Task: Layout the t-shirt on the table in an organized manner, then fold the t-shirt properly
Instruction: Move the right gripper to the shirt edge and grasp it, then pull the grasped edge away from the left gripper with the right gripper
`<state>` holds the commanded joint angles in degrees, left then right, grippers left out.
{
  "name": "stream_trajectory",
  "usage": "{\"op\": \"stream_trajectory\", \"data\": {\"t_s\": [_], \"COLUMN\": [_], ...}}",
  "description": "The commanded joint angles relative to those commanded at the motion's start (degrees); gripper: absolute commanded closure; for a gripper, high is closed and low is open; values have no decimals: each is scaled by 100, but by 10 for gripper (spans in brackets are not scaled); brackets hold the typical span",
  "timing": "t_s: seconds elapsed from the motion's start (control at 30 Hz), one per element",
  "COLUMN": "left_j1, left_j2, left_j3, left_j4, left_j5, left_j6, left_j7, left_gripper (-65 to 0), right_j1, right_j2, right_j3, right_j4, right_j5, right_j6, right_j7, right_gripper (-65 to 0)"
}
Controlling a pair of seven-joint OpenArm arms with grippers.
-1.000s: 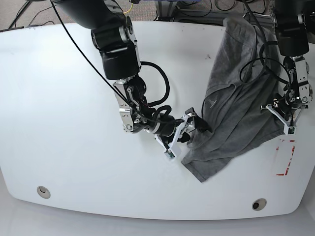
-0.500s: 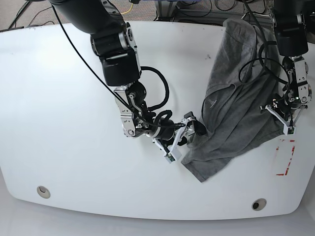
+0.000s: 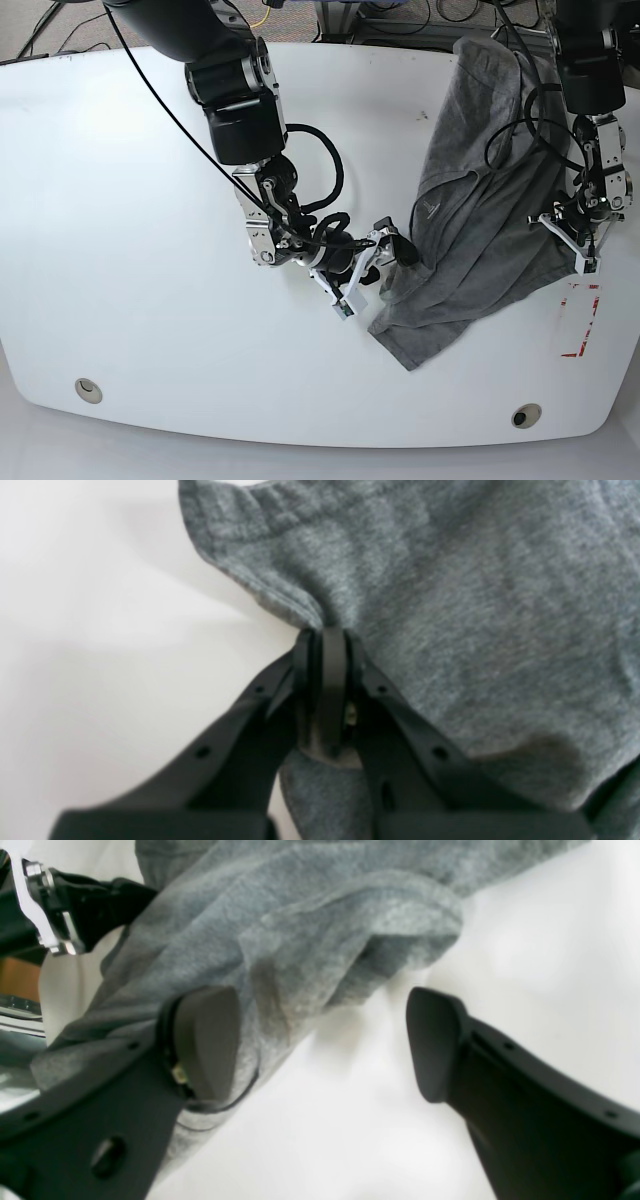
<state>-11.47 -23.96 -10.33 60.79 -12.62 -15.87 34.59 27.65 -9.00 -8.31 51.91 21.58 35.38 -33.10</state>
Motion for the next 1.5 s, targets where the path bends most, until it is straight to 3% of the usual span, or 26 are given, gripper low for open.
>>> {"op": "stream_trajectory", "data": {"t_s": [0.33, 0.43, 0.7, 0.8, 1.03, 1.1, 1.4, 1.5], "left_j1": [-9, -18, -18, -18, -18, -18, -18, -18], "left_j2": [9, 62, 62, 62, 62, 62, 62, 62], "left_j3": [0, 9, 9, 9, 9, 9, 9, 9], "left_j4": [0, 0, 0, 0, 0, 0, 0, 0], "left_j5": [-9, -9, -9, -9, -9, -9, -9, -9], "left_j6": [0, 0, 0, 0, 0, 0, 0, 0], "left_j7": [0, 0, 0, 0, 0, 0, 0, 0], "left_gripper": [-7, -7, -7, -7, -7, -7, -7, -7], "right_j1": [-114, -141, -132, -123, -105, -105, -105, -149], "right_j2": [0, 0, 0, 0, 0, 0, 0, 52], "right_j3": [-844, -976, -1020, -1020, -1011, -1011, -1011, -1011], "right_j4": [35, 35, 35, 35, 35, 35, 105, 466], "right_j5": [281, 554, 633, 607, 589, 589, 633, 607], "right_j6": [0, -18, -26, -26, -35, -35, -35, -44], "right_j7": [-9, 0, 18, 18, 132, 167, 132, -88], "right_gripper": [-499, -496, -493, -423, -46, 0, 0, 0]}}
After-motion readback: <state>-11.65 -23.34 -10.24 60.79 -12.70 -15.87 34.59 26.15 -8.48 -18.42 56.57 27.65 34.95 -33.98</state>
